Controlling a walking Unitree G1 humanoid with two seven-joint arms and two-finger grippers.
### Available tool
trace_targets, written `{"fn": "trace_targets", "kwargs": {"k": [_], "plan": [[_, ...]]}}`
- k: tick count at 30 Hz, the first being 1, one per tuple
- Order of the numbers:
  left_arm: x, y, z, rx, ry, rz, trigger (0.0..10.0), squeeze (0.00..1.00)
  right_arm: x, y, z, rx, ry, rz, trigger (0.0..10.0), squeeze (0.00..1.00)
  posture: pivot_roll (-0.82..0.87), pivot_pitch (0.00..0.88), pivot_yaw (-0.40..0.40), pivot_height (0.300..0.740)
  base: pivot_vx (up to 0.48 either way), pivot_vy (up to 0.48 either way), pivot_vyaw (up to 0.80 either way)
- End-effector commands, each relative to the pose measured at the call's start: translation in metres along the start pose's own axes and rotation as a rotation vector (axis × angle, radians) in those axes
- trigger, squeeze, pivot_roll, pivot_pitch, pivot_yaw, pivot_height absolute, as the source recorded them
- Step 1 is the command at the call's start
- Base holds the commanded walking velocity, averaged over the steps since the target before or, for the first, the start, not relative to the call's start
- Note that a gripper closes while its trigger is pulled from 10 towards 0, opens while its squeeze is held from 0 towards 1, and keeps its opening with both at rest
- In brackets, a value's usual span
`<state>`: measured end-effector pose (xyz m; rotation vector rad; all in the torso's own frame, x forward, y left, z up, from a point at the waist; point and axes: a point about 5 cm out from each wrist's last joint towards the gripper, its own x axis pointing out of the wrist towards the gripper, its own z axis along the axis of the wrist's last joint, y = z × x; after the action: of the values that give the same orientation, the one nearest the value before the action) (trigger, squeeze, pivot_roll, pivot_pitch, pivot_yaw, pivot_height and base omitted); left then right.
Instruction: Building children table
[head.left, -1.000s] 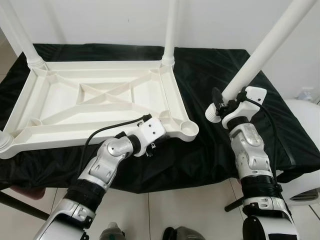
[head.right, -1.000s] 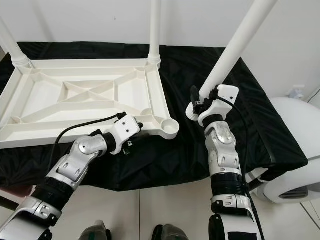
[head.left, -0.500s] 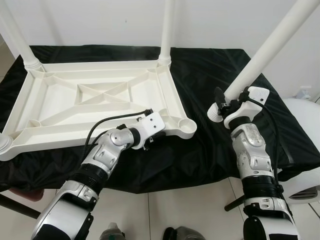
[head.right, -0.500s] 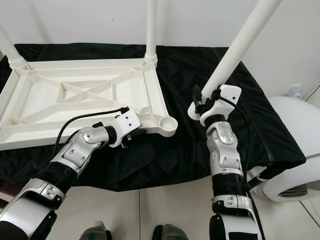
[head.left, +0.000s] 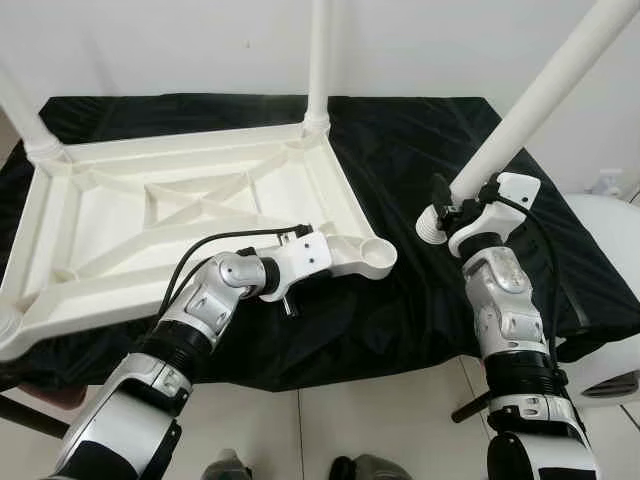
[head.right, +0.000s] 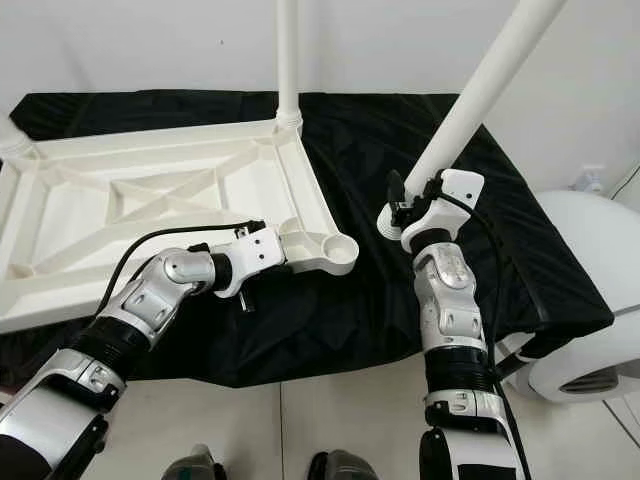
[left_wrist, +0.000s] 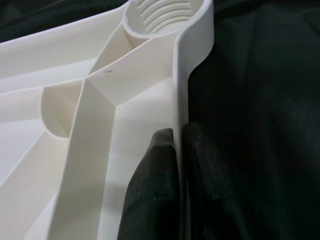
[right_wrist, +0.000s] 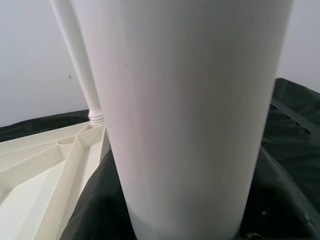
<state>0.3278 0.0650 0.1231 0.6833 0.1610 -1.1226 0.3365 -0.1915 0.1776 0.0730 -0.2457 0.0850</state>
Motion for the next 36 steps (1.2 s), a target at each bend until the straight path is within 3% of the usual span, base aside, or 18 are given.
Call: {"fn": "trace_targets", "kwargs": {"k": [1, 4, 5, 9, 10, 11, 12, 15, 16, 17, 18, 24, 32, 33, 34, 35, 36], "plan": [[0.002, -0.014, -0.017, -0.042, 0.047, -0.032, 5.4, 0.0, 0.002, -0.002, 0.008, -0.004, -0.039, -0.002, 10.0, 0.0, 0.0, 0.034, -0.015, 0.74, 0.0, 0.0, 0.0], [0.002, -0.015, -0.017, -0.031, 0.048, -0.037, 5.4, 0.0, 0.002, -0.001, 0.008, -0.005, -0.038, 0.002, 10.0, 0.0, 0.0, 0.033, -0.015, 0.74, 0.0, 0.0, 0.0], [0.002, -0.015, -0.017, -0.029, 0.05, -0.035, 9.8, 0.0, 0.002, 0.0, 0.008, -0.004, -0.038, 0.008, 10.0, 0.0, 0.0, 0.033, -0.016, 0.74, 0.0, 0.0, 0.0], [0.002, -0.016, -0.017, -0.043, 0.044, -0.042, 10.0, 0.0, 0.003, 0.003, 0.008, -0.005, -0.036, 0.023, 10.0, 0.0, 0.0, 0.03, -0.017, 0.74, 0.0, 0.0, 0.0], [0.002, -0.019, -0.018, -0.069, 0.043, -0.057, 3.7, 0.0, 0.004, 0.005, 0.008, -0.01, -0.035, 0.032, 10.0, 0.0, 0.0, 0.028, -0.018, 0.74, 0.0, 0.0, 0.0], [0.002, -0.019, -0.018, -0.069, 0.043, -0.057, 3.7, 0.0, 0.004, 0.005, 0.008, -0.01, -0.035, 0.032, 10.0, 0.0, 0.0, 0.028, -0.018, 0.74, 0.0, 0.0, 0.0], [0.002, -0.021, -0.019, -0.082, 0.039, -0.069, 0.0, 0.0, 0.005, 0.005, 0.008, -0.011, -0.036, 0.033, 10.0, 0.0, 0.0, 0.027, -0.018, 0.74, 0.0, 0.0, 0.0], [0.002, -0.025, -0.019, -0.076, 0.039, -0.078, 0.0, 0.0, 0.005, 0.005, 0.009, -0.012, -0.038, 0.034, 10.0, 0.0, 0.0, 0.024, -0.019, 0.74, 0.0, 0.0, 0.0], [0.004, -0.025, -0.021, -0.079, 0.056, -0.063, 7.6, 0.0, 0.006, 0.004, 0.01, -0.013, -0.04, 0.034, 10.0, 0.0, 0.0, 0.023, -0.019, 0.74, 0.0, 0.0, 0.0], [0.005, -0.025, -0.022, -0.08, 0.07, -0.051, 7.6, 0.0, 0.006, 0.004, 0.01, -0.014, -0.04, 0.034, 10.0, 0.0, 0.0, 0.022, -0.02, 0.74, 0.0, 0.0, 0.0], [0.006, -0.025, -0.023, -0.09, 0.079, -0.049, 10.0, 0.0, 0.006, 0.004, 0.011, -0.016, -0.042, 0.036, 10.0, 0.0, 0.0, 0.021, -0.02, 0.74, 0.0, 0.0, 0.0], [0.009, -0.027, -0.026, -0.103, 0.107, -0.037, 10.0, 0.0, 0.008, 0.007, 0.012, -0.02, -0.045, 0.053, 10.0, 0.0, 0.0, 0.014, -0.022, 0.74, 0.0, 0.0, 0.0], [0.013, -0.023, -0.028, -0.151, 0.141, 0.042, 10.0, 0.0, 0.006, 0.029, 0.004, -0.067, -0.003, 0.184, 10.0, 0.0, 0.01, 0.009, -0.032, 0.74, 0.0, 0.0, 0.0], [0.013, -0.022, -0.027, -0.16, 0.138, 0.046, 10.0, 0.33, 0.006, 0.029, 0.003, -0.067, -0.001, 0.186, 10.0, 0.0, 0.01, 0.009, -0.033, 0.74, 0.0, 0.0, 0.0], [0.013, -0.021, -0.027, -0.165, 0.135, 0.048, 10.0, 0.33, 0.006, 0.03, 0.003, -0.066, -0.001, 0.186, 10.0, 0.0, 0.01, 0.009, -0.033, 0.74, 0.0, 0.0, 0.0], [0.013, -0.021, -0.027, -0.166, 0.136, 0.051, 10.0, 1.0, 0.006, 0.03, 0.003, -0.066, -0.001, 0.186, 10.0, 0.0, 0.01, 0.01, -0.034, 0.74, 0.0, 0.0, 0.0], [0.013, -0.021, -0.027, -0.166, 0.136, 0.051, 10.0, 1.0, 0.006, 0.03, 0.003, -0.066, -0.001, 0.186, 10.0, 0.0, 0.01, 0.01, -0.034, 0.74, 0.0, 0.0, 0.0]]}}
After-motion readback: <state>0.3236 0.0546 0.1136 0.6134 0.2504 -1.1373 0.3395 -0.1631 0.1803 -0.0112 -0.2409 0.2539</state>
